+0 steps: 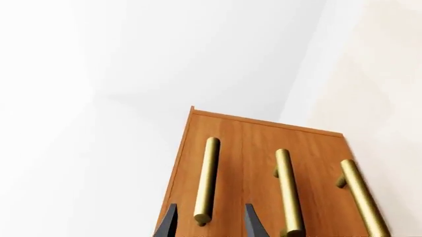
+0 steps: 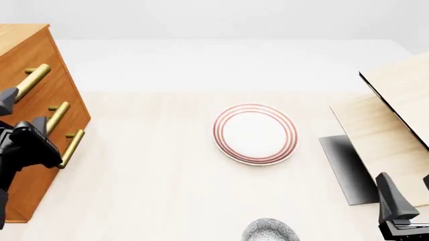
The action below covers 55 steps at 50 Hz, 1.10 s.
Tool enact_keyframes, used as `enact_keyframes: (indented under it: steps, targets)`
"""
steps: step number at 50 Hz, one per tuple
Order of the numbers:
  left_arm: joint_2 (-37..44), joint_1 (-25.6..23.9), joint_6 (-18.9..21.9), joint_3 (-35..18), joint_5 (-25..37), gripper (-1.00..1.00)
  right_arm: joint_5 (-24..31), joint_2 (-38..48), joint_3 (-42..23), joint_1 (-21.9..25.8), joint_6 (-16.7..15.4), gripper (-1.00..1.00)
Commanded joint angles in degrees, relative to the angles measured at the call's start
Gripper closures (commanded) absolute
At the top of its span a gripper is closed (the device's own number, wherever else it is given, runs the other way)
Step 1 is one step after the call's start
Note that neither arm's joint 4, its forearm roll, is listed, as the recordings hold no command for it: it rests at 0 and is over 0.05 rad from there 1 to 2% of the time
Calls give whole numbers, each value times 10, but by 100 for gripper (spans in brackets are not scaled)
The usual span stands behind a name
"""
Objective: Open the top drawer of the cabinet and put the bowl in it.
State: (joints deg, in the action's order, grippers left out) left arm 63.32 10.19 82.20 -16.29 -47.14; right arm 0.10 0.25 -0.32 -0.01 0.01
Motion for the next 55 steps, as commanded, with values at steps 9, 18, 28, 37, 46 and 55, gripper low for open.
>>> enact_keyframes:
  steps: [9,18,28,37,46,55]
  targets:
    - [33,30,-8,-23,-6,-100,0,0,0,0,0,-100]
    - [57,38,-12,-42,-9,-100,0,0,0,0,0,-100]
    - [85,50,-19,-66,-14,-100,0,0,0,0,0,-100]
    - [102,57,-23,-77,-16,-100,0,0,0,0,0,-100]
    - [123,67,-27,-89,-22,-100,0,0,0,0,0,-100]
    - [128,57,-24,-83,-35,100,0,0,0,0,0,-100]
